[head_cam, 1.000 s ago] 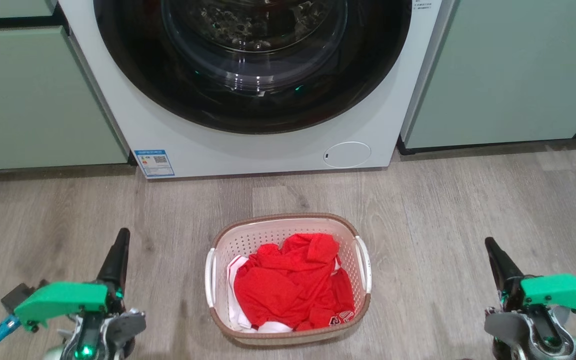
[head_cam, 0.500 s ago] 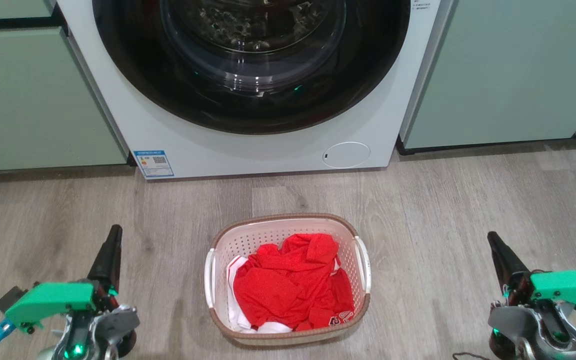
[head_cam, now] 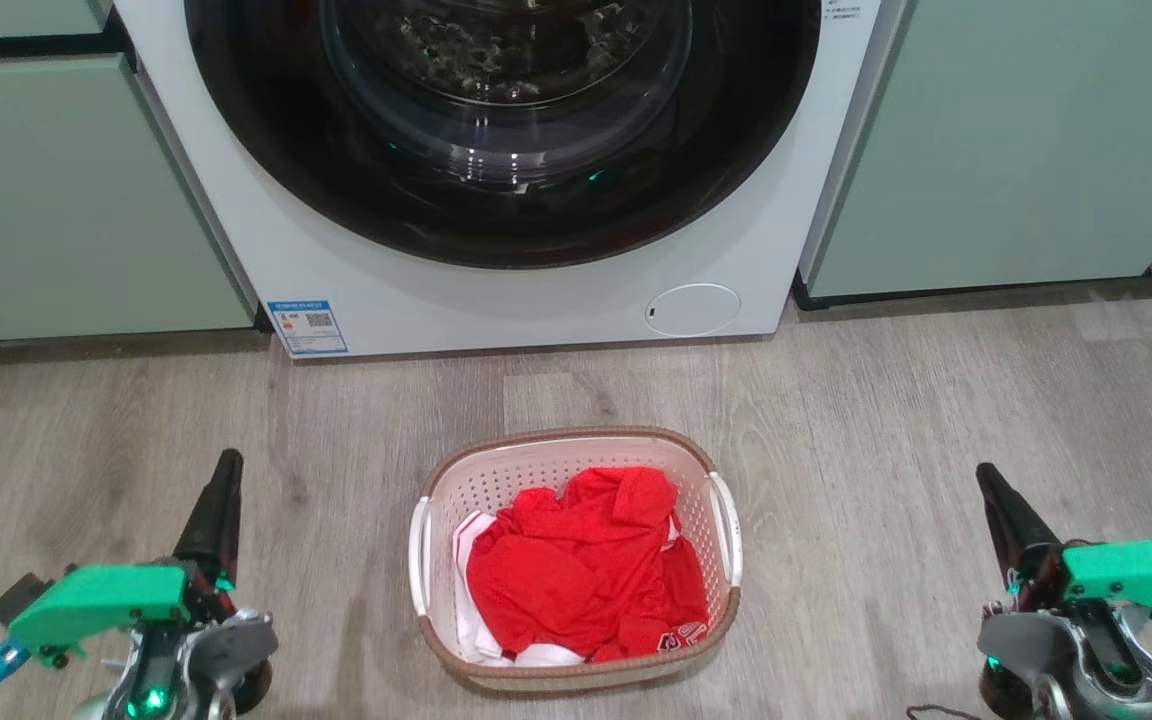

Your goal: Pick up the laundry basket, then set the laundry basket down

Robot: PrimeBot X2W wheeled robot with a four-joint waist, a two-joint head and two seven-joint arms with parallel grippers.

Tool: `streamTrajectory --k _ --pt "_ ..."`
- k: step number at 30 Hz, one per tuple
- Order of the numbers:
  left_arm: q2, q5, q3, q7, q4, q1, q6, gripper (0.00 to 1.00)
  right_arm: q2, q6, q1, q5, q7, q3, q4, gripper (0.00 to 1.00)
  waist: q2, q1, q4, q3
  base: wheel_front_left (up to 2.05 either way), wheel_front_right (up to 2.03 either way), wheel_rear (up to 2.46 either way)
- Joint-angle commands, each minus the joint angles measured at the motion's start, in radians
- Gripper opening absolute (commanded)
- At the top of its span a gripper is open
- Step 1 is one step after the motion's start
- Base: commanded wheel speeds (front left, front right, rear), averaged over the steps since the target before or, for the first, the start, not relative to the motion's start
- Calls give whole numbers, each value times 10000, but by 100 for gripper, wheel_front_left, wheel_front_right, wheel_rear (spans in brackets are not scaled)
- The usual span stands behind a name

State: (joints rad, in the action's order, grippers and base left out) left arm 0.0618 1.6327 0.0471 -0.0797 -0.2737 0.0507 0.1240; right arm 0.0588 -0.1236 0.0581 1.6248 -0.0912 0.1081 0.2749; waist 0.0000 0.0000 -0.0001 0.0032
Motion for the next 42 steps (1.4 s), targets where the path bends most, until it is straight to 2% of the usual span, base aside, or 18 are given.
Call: streamTrajectory --k 1,42 --pt "89 -6 385 -109 298 549 67 0 65 -71 478 9 -55 -148 -313 0 0 0 1 0 0 0 0" --pt "4 -105 504 -205 293 559 67 0 0 -71 487 -68 -129 -56 -307 0 0 0 1 0 0 0 0"
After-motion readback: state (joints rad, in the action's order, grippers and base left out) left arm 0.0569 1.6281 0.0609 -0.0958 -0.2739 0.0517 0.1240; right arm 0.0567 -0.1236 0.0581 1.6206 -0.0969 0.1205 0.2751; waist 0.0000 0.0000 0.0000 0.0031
